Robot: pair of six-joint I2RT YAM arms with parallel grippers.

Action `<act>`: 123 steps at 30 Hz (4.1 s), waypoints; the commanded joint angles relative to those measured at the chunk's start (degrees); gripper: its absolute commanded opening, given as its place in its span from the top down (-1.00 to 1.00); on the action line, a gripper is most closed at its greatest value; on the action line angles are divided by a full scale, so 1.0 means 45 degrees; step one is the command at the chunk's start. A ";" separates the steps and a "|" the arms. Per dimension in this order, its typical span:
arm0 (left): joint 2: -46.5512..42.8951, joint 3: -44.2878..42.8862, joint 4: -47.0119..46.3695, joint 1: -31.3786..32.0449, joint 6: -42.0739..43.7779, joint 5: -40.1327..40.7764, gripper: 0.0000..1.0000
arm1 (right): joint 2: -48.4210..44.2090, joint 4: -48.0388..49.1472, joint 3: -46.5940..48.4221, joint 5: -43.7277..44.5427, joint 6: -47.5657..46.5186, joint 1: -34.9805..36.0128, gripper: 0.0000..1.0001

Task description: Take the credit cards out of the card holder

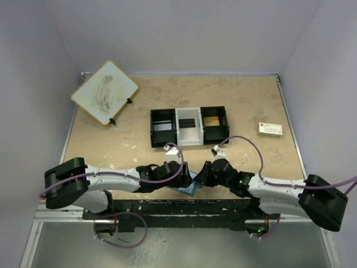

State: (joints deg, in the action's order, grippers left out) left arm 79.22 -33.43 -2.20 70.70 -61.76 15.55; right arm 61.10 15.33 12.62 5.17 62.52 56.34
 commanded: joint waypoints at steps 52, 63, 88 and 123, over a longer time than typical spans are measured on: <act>-0.1927 0.0590 0.2357 0.0398 -0.0234 0.2389 -0.15 | 0.1675 0.1655 -0.0167 -0.0407 0.0047 0.0006 0.62; -0.1202 0.0631 0.2281 0.0364 -0.0554 0.2402 -0.14 | 0.1045 0.1328 -0.0188 -0.0213 0.0081 0.0001 0.61; -0.0337 0.0442 -0.0081 0.0383 0.0228 0.0561 -0.09 | 0.1423 0.1708 -0.0229 -0.0338 0.0092 0.0000 0.61; 0.0850 -0.0622 -0.0848 0.0460 -0.0024 0.0085 0.10 | -0.0502 -0.0517 -0.0944 0.1825 0.1899 0.0005 0.59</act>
State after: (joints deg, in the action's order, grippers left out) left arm 82.32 -33.56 -5.48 72.07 -61.78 17.72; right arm 60.25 18.70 9.65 7.84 69.49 56.23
